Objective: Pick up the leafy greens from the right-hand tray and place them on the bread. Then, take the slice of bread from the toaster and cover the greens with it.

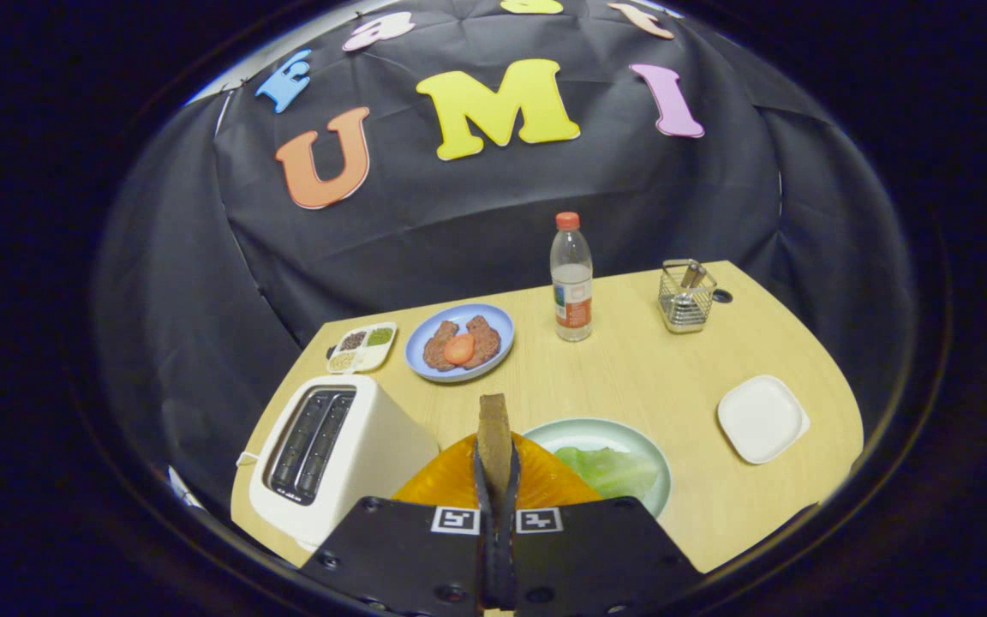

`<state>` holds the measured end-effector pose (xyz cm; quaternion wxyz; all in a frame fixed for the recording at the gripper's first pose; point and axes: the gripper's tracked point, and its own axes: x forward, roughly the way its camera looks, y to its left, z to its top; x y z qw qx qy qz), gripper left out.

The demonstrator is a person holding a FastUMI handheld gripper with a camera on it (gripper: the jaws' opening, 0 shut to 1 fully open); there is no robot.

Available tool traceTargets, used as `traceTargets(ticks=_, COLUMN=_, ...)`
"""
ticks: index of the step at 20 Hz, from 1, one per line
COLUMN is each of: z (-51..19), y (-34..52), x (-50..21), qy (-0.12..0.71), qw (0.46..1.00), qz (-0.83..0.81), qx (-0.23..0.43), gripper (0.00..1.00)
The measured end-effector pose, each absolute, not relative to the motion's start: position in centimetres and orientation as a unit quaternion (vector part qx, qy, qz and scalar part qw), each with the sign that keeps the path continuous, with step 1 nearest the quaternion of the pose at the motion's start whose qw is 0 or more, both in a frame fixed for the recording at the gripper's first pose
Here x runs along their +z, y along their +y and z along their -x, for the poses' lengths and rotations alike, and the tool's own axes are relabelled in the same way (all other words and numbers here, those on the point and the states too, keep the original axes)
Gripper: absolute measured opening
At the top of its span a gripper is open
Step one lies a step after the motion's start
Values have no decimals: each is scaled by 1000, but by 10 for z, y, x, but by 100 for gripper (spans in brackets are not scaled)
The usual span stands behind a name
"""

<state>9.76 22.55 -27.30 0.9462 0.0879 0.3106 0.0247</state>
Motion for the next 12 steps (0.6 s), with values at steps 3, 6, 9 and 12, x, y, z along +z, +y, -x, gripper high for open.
traceTargets(ticks=3, z=-101, y=225, x=-290, qy=320, qw=941, qz=-105, qx=25, gripper=1)
traceTargets(ticks=6, z=-105, y=222, x=-307, qy=333, qw=935, qz=-119, qx=25, gripper=1)
traceTargets(ticks=9, z=-103, y=208, x=-317, qy=339, qw=934, qz=-111, qx=13, gripper=1)
traceTargets(ticks=12, z=-100, y=191, x=-318, qy=330, qw=940, qz=-89, qx=2, gripper=5)
